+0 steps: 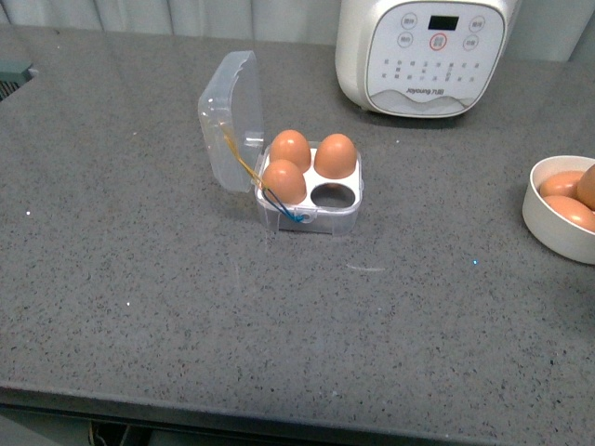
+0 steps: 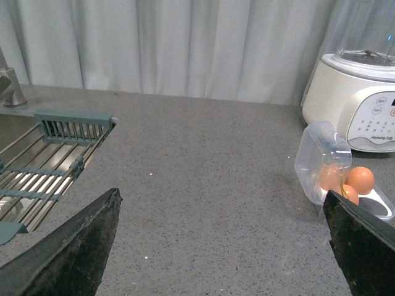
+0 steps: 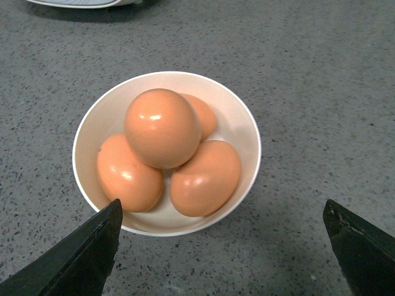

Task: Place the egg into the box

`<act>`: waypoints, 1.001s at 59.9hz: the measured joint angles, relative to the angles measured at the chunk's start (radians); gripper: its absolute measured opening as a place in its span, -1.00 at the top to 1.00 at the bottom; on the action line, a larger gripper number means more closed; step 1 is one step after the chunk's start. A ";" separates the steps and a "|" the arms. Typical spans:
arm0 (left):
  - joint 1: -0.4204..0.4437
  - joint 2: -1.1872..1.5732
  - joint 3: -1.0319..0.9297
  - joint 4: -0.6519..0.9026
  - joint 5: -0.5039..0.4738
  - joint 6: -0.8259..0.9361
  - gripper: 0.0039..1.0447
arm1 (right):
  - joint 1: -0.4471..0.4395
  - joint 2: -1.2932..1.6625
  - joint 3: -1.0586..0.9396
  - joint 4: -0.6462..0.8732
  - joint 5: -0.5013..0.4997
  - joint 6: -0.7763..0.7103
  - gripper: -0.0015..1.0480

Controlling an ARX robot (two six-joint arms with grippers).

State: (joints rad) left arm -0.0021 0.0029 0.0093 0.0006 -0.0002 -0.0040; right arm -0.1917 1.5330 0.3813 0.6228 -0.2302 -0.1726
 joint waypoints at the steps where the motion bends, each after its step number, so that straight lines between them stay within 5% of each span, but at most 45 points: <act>1: 0.000 0.000 0.000 0.000 0.000 0.000 -0.88 | 0.001 0.011 0.006 0.000 -0.005 -0.004 -0.82; 60: 0.000 0.000 0.000 0.000 0.000 0.000 -0.88 | 0.045 0.282 0.260 -0.025 -0.106 -0.076 -0.75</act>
State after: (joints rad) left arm -0.0021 0.0029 0.0093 0.0006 -0.0002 -0.0044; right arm -0.1467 1.8153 0.6411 0.5980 -0.3367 -0.2481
